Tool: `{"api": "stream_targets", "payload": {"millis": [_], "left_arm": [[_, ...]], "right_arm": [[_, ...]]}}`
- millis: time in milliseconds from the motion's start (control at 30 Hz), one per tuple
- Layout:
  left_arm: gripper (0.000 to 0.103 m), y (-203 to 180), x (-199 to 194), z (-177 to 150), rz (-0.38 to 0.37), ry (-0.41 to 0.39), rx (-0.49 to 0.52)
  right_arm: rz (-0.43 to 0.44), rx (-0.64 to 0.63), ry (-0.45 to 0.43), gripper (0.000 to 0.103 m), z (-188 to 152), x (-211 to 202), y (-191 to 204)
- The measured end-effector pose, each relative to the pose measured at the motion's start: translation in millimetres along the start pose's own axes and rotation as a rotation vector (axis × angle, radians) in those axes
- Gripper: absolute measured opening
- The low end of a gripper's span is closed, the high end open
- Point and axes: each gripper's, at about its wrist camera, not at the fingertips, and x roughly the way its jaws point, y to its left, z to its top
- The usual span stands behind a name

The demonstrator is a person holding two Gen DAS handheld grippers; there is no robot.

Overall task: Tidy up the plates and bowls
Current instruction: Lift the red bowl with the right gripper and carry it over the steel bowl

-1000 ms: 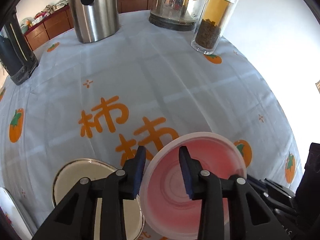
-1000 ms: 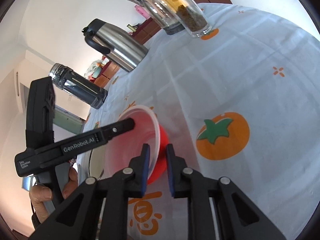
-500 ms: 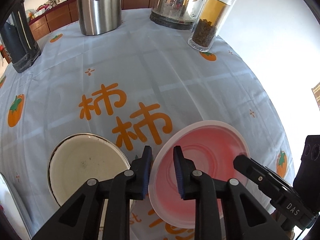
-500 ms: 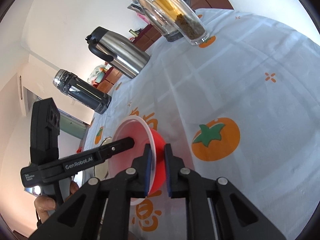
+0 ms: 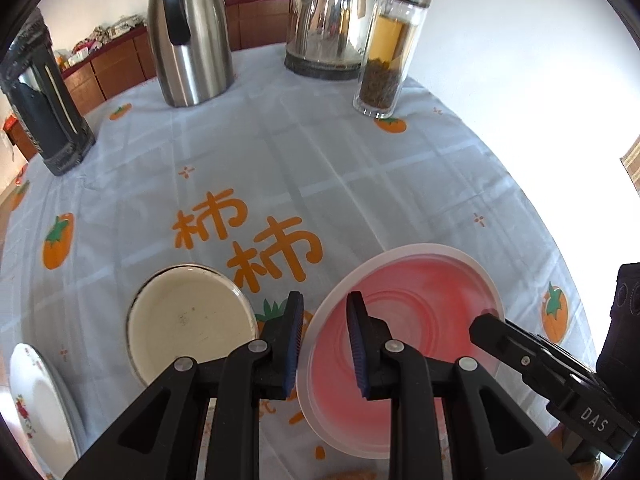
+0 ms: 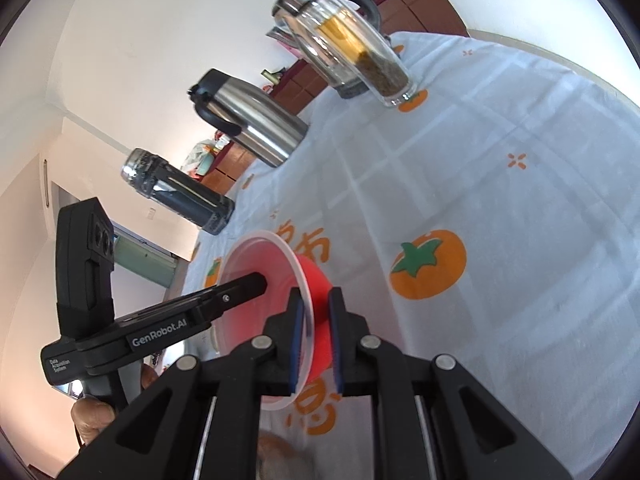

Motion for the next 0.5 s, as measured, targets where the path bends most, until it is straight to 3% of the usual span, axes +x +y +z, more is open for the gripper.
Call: {"api": "stream_targets", "payload": {"millis": [500], "left_arm": [[0.025, -9, -56, -47, 0.031, -0.048, 0.05]], "right_arm": [[0.018, -0.014, -0.006, 0.013, -41, -50, 38]]}}
